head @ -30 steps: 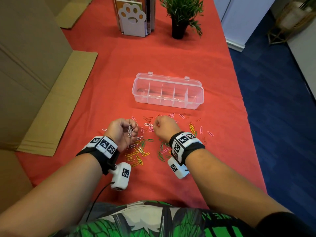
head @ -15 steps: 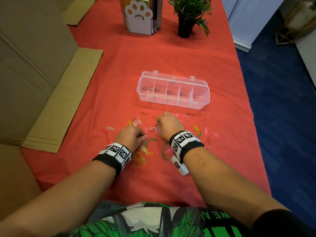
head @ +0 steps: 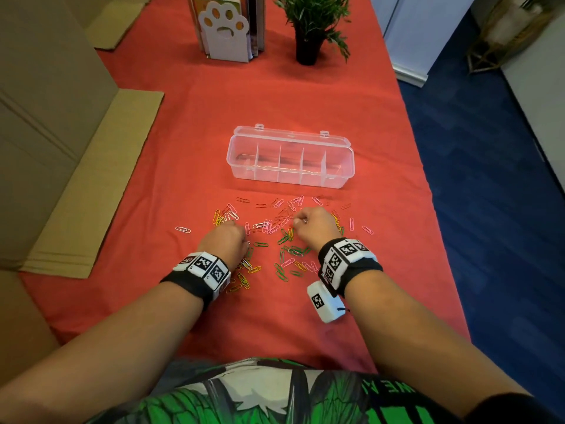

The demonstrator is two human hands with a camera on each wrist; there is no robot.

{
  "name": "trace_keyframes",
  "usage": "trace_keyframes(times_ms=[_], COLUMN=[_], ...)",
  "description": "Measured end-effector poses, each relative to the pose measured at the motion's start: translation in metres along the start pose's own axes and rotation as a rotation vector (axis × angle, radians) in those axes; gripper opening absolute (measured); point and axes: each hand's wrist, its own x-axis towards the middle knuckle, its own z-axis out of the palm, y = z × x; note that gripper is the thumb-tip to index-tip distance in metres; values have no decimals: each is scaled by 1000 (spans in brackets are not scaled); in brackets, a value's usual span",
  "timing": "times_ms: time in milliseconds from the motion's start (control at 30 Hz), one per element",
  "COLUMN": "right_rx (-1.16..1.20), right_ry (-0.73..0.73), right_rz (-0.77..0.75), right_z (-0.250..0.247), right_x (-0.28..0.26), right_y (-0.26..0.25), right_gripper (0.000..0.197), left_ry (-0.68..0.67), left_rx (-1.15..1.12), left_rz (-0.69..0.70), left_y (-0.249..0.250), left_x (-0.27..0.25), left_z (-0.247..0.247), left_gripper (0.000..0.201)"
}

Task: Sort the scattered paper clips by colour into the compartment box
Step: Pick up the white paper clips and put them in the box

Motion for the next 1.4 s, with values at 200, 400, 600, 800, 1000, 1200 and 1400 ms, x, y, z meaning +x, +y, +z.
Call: trace_keyframes(times_ms=[200, 400, 600, 800, 1000, 1200, 1400], right_rx=[-212, -470, -193, 1102, 1296, 1431, 1399], right_ry=[-19, 25, -93, -395, -508, -464, -452], right_rz=[-241, -458, -293, 193, 285, 375, 333], right_z=[24, 48, 41, 8, -6, -13, -21], right_x=[5, 8, 21, -3, -12, -17, -23], right_y=[-26, -46, -40, -37, -22, -7, -6], right_gripper=[25, 24, 15, 23, 29, 34, 27], left_ry=[14, 44, -106, -307, -321, -308, -170], left_rx=[-15, -425, -1398, -1834, -1811, -1743, -1449], left_rz=[-30, -272, -643, -519, -549, -503, -416], left_y=[2, -10, -19, -14, 7, 14, 22], left_x=[-5, -3, -2, -8, 2, 9, 11], left_z=[1, -8, -22, -32, -38, -39, -37], left_gripper=[24, 18, 25, 8, 23, 28, 22])
